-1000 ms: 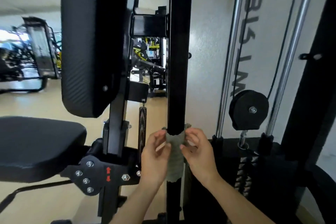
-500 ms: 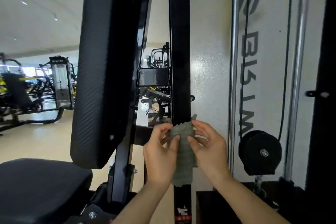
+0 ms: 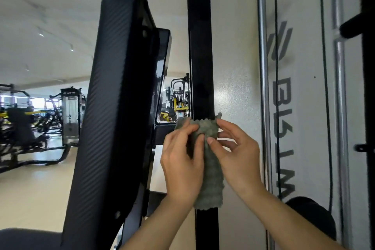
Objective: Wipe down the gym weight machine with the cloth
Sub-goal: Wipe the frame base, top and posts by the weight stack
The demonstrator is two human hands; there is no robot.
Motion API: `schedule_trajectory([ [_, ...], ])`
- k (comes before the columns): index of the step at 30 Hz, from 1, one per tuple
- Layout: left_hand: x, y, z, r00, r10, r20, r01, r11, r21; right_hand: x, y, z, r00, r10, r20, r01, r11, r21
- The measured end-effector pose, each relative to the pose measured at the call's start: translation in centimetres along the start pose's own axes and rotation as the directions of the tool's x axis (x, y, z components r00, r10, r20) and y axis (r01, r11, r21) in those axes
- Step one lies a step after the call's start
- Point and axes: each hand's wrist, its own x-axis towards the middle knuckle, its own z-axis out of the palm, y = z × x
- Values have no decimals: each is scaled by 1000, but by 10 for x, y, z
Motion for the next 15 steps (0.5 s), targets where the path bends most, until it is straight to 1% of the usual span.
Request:
schedule_trajectory([
  [5,43,16,11,987,-157,24,159,981,-111,38,-26,7,998,-63,-11,63,998,10],
  [8,74,32,17,974,-227,21,227,955,-190,64,-45,12,994,-105,-17,106,994,15],
  [11,100,43,25,966,-258,8,254,941,-223,89,-62,17,989,-146,-17,146,989,-7],
  [15,137,55,34,962,-274,-10,265,938,-224,120,-85,20,992,-125,-7,125,992,-6],
])
